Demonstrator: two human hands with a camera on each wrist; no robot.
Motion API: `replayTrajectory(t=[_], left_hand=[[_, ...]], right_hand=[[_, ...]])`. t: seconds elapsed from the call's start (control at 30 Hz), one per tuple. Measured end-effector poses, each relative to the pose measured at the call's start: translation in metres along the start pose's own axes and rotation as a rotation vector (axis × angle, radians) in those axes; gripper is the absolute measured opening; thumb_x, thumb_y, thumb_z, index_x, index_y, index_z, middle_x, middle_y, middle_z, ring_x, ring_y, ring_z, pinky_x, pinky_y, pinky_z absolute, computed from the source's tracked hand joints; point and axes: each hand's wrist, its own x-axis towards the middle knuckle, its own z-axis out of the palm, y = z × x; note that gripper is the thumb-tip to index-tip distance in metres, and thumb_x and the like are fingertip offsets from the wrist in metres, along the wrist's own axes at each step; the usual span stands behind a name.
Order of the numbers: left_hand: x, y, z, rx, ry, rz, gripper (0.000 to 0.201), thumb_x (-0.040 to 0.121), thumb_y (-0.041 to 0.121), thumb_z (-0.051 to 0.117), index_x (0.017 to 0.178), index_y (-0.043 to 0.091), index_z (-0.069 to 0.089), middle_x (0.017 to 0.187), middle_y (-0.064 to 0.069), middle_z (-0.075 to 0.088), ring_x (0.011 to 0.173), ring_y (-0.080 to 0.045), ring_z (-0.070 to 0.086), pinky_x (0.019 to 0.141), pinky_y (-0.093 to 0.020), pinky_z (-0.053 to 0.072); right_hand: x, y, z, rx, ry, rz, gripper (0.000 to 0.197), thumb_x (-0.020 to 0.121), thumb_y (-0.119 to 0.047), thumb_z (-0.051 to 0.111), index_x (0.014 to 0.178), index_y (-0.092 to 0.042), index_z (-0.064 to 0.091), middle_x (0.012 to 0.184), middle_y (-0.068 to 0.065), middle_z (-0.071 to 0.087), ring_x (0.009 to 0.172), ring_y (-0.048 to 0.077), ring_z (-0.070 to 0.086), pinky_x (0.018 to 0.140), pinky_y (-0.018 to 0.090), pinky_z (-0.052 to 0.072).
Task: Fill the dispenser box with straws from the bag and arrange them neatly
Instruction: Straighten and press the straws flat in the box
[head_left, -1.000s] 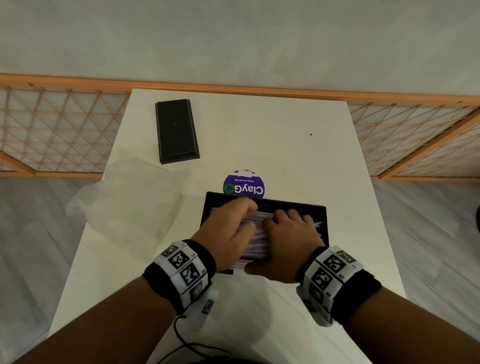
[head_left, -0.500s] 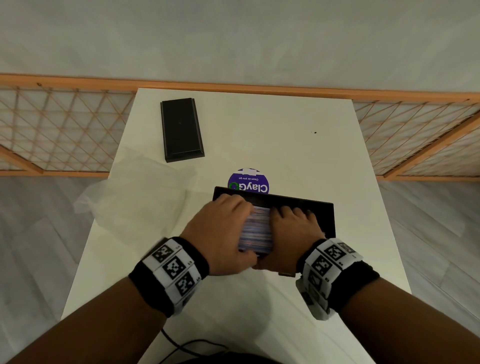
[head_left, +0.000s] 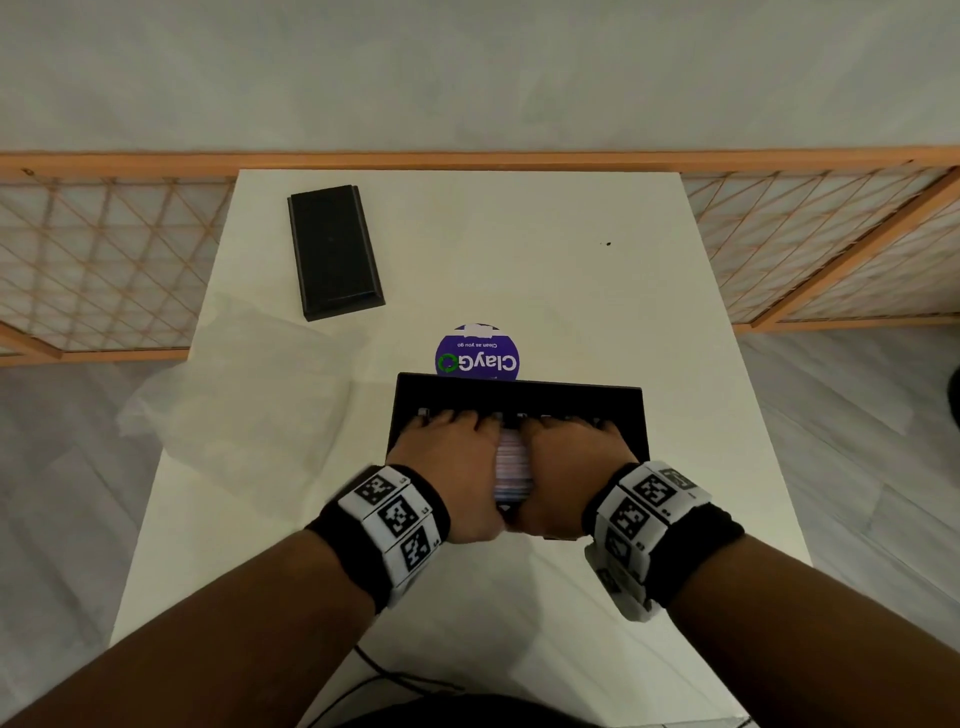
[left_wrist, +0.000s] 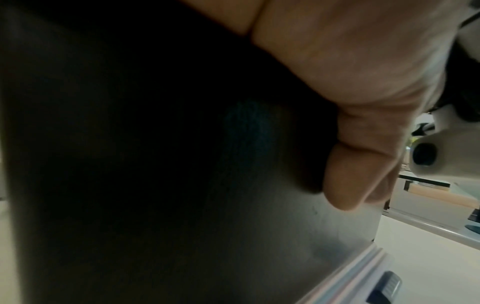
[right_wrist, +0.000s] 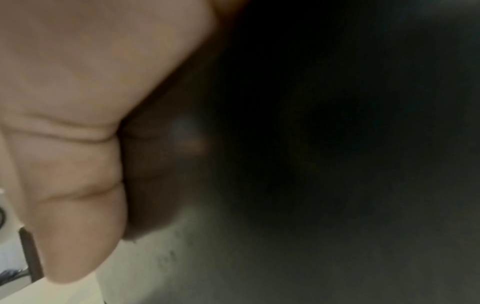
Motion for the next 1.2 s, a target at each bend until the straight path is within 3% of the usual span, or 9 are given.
replayTrajectory(t=[0.2,0.37,0.47,0.57,0.67,0.73,0.9,1.07,1.2], left_hand=[[-0.004,-0.001,-0.005,-0.043,0.034,0.015,0.094,0.068,0.067,0.065,0.145,0.025,0.032,0.143,0.003,0.044,0.134,-0.021,0.042,0.115,-0.043,0.032],[-0.018,-0.020,-0.024,-0.222,0.321,0.217,0.084,0.070,0.067,0.059,0.138,0.020,0.046,0.137,0.004,0.048,0.128,-0.020,0.042,0.107,-0.040,0.039],[-0.015,-0.035,-0.040,-0.310,0.368,0.240,0.091,0.072,0.070,0.053,0.148,0.022,0.038,0.156,0.002,0.037,0.145,-0.022,0.027,0.119,-0.048,0.024],[0.002,-0.042,-0.035,-0.221,0.143,0.217,0.103,0.071,0.080,0.045,0.158,0.031,0.018,0.167,0.009,0.015,0.155,-0.016,0.005,0.124,-0.054,-0.001],[0.008,-0.042,-0.020,-0.366,0.256,0.200,0.074,0.089,0.064,0.020,0.154,0.033,0.032,0.161,0.009,0.034,0.151,-0.015,0.023,0.123,-0.046,0.000],[0.008,-0.040,-0.015,-0.435,0.341,0.162,0.066,0.094,0.055,0.012,0.150,0.035,0.042,0.157,0.010,0.042,0.147,-0.014,0.031,0.122,-0.042,0.002],[0.010,-0.039,-0.010,-0.380,0.350,0.165,0.067,0.093,0.056,0.014,0.150,0.035,0.043,0.156,0.009,0.043,0.145,-0.014,0.035,0.122,-0.044,0.006],[0.009,-0.040,-0.010,-0.352,0.353,0.175,0.068,0.092,0.057,0.018,0.150,0.034,0.043,0.156,0.008,0.044,0.143,-0.014,0.037,0.121,-0.044,0.010],[0.010,-0.040,-0.010,-0.350,0.363,0.180,0.066,0.092,0.056,0.021,0.149,0.031,0.046,0.154,0.007,0.047,0.141,-0.015,0.040,0.120,-0.046,0.014]], right_hand=[[0.001,-0.002,-0.003,-0.020,0.006,-0.013,0.091,0.061,-0.074,0.065,0.135,-0.027,0.042,0.132,-0.004,0.055,0.123,0.025,0.051,0.108,0.048,0.034],[0.003,0.011,-0.013,-0.007,0.128,-0.084,0.098,0.053,-0.073,0.071,0.134,-0.027,0.041,0.132,-0.005,0.050,0.118,0.024,0.047,0.104,0.046,0.035],[-0.006,0.022,-0.022,0.011,0.195,-0.141,0.105,0.049,-0.076,0.069,0.138,-0.028,0.041,0.132,-0.006,0.050,0.117,0.023,0.046,0.103,0.044,0.037],[-0.021,0.021,-0.021,0.108,0.475,-0.230,0.072,0.061,-0.069,0.064,0.114,-0.020,0.058,0.108,-0.001,0.060,0.096,0.025,0.054,0.085,0.042,0.046],[-0.043,0.009,-0.011,0.162,0.690,-0.236,0.026,0.072,-0.040,0.066,0.072,-0.019,0.051,0.068,-0.001,0.059,0.059,0.027,0.057,0.053,0.031,0.044],[-0.055,-0.006,0.001,0.094,0.576,-0.225,0.023,0.075,-0.039,0.063,0.066,-0.024,0.049,0.059,-0.002,0.059,0.051,0.026,0.059,0.047,0.029,0.042],[-0.034,-0.021,0.042,-0.133,-0.001,-0.094,0.042,0.095,-0.031,0.052,0.129,-0.008,0.052,0.102,0.010,0.071,0.091,0.035,0.068,0.073,0.036,0.048],[-0.010,-0.022,0.067,-0.167,0.085,-0.042,0.026,0.038,-0.002,0.084,0.046,-0.004,0.059,0.042,0.013,0.053,0.029,0.030,0.050,0.033,0.037,0.044],[-0.013,-0.031,0.060,-0.260,-0.051,-0.091,0.017,0.089,-0.004,0.052,0.095,0.001,0.067,0.092,0.019,0.069,0.082,0.038,0.069,0.070,0.044,0.053]])
